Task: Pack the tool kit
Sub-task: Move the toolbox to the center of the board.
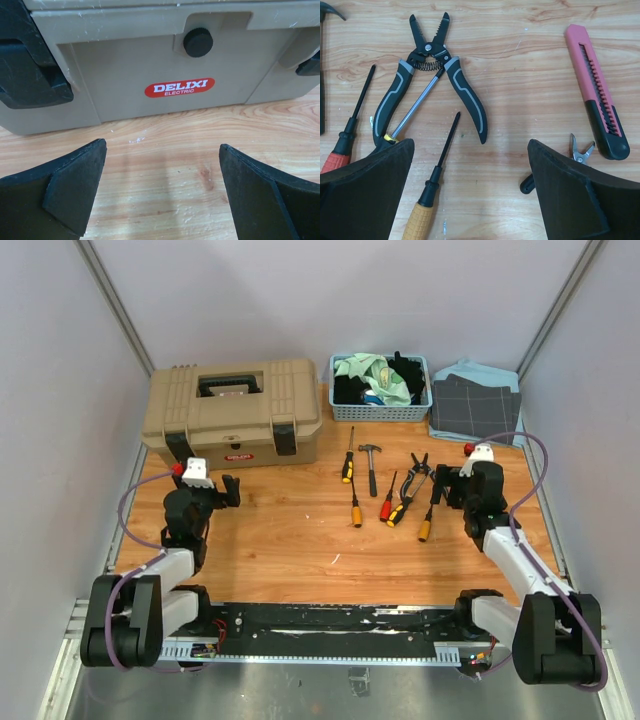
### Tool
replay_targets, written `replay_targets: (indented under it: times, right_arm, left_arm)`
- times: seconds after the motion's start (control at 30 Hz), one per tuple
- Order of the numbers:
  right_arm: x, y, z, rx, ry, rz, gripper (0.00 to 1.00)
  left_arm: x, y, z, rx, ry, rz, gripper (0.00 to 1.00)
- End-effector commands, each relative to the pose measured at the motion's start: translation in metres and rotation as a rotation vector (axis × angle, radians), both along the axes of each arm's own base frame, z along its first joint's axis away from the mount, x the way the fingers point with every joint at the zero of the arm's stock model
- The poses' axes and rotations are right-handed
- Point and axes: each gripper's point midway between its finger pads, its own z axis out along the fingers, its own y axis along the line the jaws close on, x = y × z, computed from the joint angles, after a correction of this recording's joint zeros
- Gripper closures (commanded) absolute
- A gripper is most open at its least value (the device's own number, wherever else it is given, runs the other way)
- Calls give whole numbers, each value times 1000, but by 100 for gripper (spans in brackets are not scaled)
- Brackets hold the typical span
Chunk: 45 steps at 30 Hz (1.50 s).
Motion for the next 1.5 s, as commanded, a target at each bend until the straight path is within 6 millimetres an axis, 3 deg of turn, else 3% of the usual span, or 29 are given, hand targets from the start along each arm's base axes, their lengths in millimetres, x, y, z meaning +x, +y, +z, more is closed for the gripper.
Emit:
replay_targets:
  times: [0.0,0.17,0.3,0.53,0.7,0.87,0.9,0.93,1.07,1.17,1.23,1.47]
  right_arm:
    - [-1,5,4,-51,53,100,2]
    - [-9,27,12,-35,47,266,2]
    - [-12,35,32,-25,-2,312,2]
    - [-13,39,87,-41,-90,346,2]
    - [-10,43,117,-33,-126,363,2]
    - [-13,46,129,-18,-163,369,2]
    - [-15,46,131,-17,-170,368,2]
    - [-18,46,130,-17,-172,367,2]
    - [-33,42,132,-37,-195,349,2]
    - [-46,37,131,-65,-209,334,2]
    - [-54,34,130,-77,-219,324,2]
    - [-69,31,127,-71,-213,300,2]
  left_arm:
    - [-4,-2,16,3,-45,-6,1]
    - [-15,-12,32,-26,-24,-58,1]
    - [-24,-16,53,-32,32,-78,1]
    - [-35,-26,146,-2,-20,-152,3]
    - [0,-30,216,100,-120,-242,5]
    - [55,-22,253,225,-207,-440,9]
    - [68,-17,244,213,-183,-473,9]
    - [81,-10,255,211,-194,-488,10]
    - [120,18,259,163,-181,-523,11]
    - [130,24,248,198,-185,-586,9]
    - [132,26,234,222,-178,-634,1]
    - [141,30,194,222,-133,-704,1]
